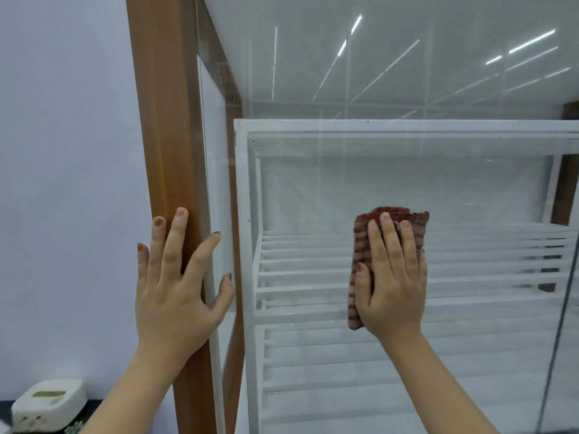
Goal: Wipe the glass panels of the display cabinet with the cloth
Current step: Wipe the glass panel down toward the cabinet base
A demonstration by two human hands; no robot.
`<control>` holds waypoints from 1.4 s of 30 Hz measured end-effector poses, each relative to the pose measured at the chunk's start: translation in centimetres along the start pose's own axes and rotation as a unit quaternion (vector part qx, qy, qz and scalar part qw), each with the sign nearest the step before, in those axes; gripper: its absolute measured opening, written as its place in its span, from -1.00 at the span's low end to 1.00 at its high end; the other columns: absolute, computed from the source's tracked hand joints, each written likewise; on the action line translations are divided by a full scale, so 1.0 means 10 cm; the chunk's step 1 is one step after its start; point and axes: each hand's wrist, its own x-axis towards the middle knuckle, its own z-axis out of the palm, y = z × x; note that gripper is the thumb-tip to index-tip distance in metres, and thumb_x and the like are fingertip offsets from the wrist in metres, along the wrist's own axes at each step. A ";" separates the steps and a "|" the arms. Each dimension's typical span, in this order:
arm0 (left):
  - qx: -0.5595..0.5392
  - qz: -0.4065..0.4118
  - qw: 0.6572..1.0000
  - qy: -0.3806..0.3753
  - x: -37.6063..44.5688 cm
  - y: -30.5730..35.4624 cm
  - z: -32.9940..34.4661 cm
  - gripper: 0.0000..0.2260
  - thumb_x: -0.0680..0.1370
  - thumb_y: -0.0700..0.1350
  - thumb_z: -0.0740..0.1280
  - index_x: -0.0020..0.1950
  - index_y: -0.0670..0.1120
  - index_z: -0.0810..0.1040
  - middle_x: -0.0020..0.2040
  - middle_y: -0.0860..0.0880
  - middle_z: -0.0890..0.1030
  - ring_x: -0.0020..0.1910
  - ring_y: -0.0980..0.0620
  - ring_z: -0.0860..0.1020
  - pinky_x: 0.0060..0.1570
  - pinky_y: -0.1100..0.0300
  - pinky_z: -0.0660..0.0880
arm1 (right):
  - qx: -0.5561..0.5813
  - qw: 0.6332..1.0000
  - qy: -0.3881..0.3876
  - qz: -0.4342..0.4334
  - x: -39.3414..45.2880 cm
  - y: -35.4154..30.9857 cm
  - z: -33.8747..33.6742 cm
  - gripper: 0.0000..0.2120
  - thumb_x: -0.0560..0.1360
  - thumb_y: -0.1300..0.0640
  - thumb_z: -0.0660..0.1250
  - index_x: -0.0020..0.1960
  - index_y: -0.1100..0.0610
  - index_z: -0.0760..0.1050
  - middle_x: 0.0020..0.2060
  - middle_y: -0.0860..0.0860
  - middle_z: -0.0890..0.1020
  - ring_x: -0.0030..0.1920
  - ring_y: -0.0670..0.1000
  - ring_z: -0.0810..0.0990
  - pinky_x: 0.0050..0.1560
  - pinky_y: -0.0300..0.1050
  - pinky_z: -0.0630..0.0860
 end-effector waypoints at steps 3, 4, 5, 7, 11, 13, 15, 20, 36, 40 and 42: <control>0.006 -0.015 1.000 0.012 0.02 0.04 -0.01 -0.53 0.43 0.08 0.22 0.32 -0.03 0.39 0.50 -0.14 0.14 0.51 -0.13 0.00 0.44 -0.12 -0.13 | 0.001 1.000 -0.002 0.001 -0.02 0.02 0.01 -0.52 0.55 0.04 0.04 0.45 0.08 0.17 0.43 0.03 0.25 0.46 0.08 0.14 0.39 0.12 0.13; 0.011 -0.025 0.999 0.019 0.02 0.09 -0.01 -0.52 0.43 0.08 0.22 0.32 -0.04 0.39 0.49 -0.15 0.14 0.51 -0.12 0.00 0.43 -0.14 -0.14 | 0.000 1.000 -0.003 0.000 -0.02 0.02 0.01 -0.52 0.55 0.04 0.03 0.45 0.09 0.17 0.42 0.03 0.26 0.45 0.08 0.15 0.38 0.13 0.15; 0.015 -0.028 0.999 0.027 0.03 0.17 -0.01 -0.50 0.43 0.09 0.22 0.34 -0.06 0.37 0.49 -0.16 0.15 0.51 -0.12 0.01 0.43 -0.15 -0.14 | -0.001 1.000 -0.005 -0.001 -0.02 0.02 0.01 -0.53 0.55 0.03 0.03 0.45 0.09 0.18 0.42 0.03 0.26 0.45 0.08 0.15 0.38 0.13 0.15; 0.019 0.004 0.999 0.031 0.07 0.41 0.04 -0.47 0.45 0.10 0.21 0.38 -0.06 0.31 0.48 -0.14 0.15 0.50 -0.11 0.03 0.43 -0.14 -0.14 | 0.000 1.000 -0.008 0.001 -0.02 0.03 0.01 -0.52 0.55 0.03 0.02 0.45 0.08 0.17 0.43 0.02 0.26 0.46 0.07 0.14 0.39 0.10 0.12; 0.000 0.081 0.997 -0.014 0.19 0.90 0.28 -0.45 0.48 0.10 0.17 0.44 -0.02 0.21 0.50 -0.08 0.13 0.50 -0.09 0.04 0.44 -0.09 -0.16 | 0.004 1.000 -0.016 -0.001 -0.02 0.04 0.00 -0.53 0.56 0.04 0.00 0.45 0.09 0.18 0.44 0.02 0.24 0.48 0.03 0.08 0.41 0.10 0.09; 0.000 0.078 0.997 -0.023 0.24 1.02 0.39 -0.45 0.48 0.09 0.17 0.45 -0.02 0.22 0.50 -0.08 0.15 0.50 -0.08 0.05 0.45 -0.09 -0.16 | 0.005 1.000 -0.023 -0.003 -0.02 0.03 0.00 -0.53 0.57 0.04 -0.03 0.46 0.10 0.17 0.44 0.02 0.21 0.49 0.03 0.07 0.41 0.12 0.09; -0.009 0.069 0.997 -0.027 0.26 1.06 0.47 -0.45 0.47 0.08 0.18 0.45 -0.02 0.22 0.50 -0.08 0.16 0.50 -0.08 0.06 0.44 -0.10 -0.14 | 0.007 1.000 -0.023 -0.004 -0.01 0.03 0.00 -0.54 0.58 0.03 -0.05 0.46 0.09 0.16 0.45 0.01 0.21 0.48 0.03 0.08 0.41 0.10 0.08; -0.011 0.078 0.997 -0.003 0.25 1.05 0.55 -0.44 0.47 0.07 0.20 0.45 -0.03 0.21 0.49 -0.08 0.16 0.49 -0.10 0.08 0.44 -0.12 -0.09 | 0.000 0.999 -0.008 -0.036 0.15 0.20 -0.06 -0.47 0.47 0.08 0.06 0.44 0.09 0.21 0.43 0.03 0.26 0.45 0.07 0.18 0.40 0.09 0.11; 0.003 0.080 0.997 0.011 0.22 1.05 0.59 -0.44 0.47 0.05 0.18 0.45 -0.06 0.21 0.49 -0.10 0.16 0.49 -0.11 0.07 0.44 -0.12 -0.09 | -0.008 0.999 -0.011 -0.049 0.05 0.36 -0.11 -0.44 0.43 0.09 0.09 0.44 0.11 0.23 0.42 0.04 0.27 0.45 0.08 0.18 0.40 0.08 0.11; 0.013 0.080 0.997 0.009 0.22 1.05 0.60 -0.43 0.48 0.06 0.15 0.46 -0.07 0.18 0.49 -0.11 0.15 0.50 -0.11 0.06 0.44 -0.13 -0.08 | -0.003 0.998 -0.006 -0.065 0.22 0.58 -0.15 -0.45 0.44 0.08 0.10 0.44 0.09 0.23 0.42 0.03 0.28 0.45 0.07 0.19 0.38 0.12 0.18; 0.017 0.078 0.997 0.009 0.21 1.05 0.60 -0.43 0.48 0.07 0.15 0.46 -0.07 0.18 0.50 -0.11 0.15 0.50 -0.10 0.05 0.44 -0.13 -0.08 | -0.009 1.000 0.004 -0.028 0.24 0.75 -0.17 -0.45 0.44 0.08 0.10 0.43 0.10 0.25 0.41 0.04 0.29 0.45 0.07 0.19 0.36 0.16 0.22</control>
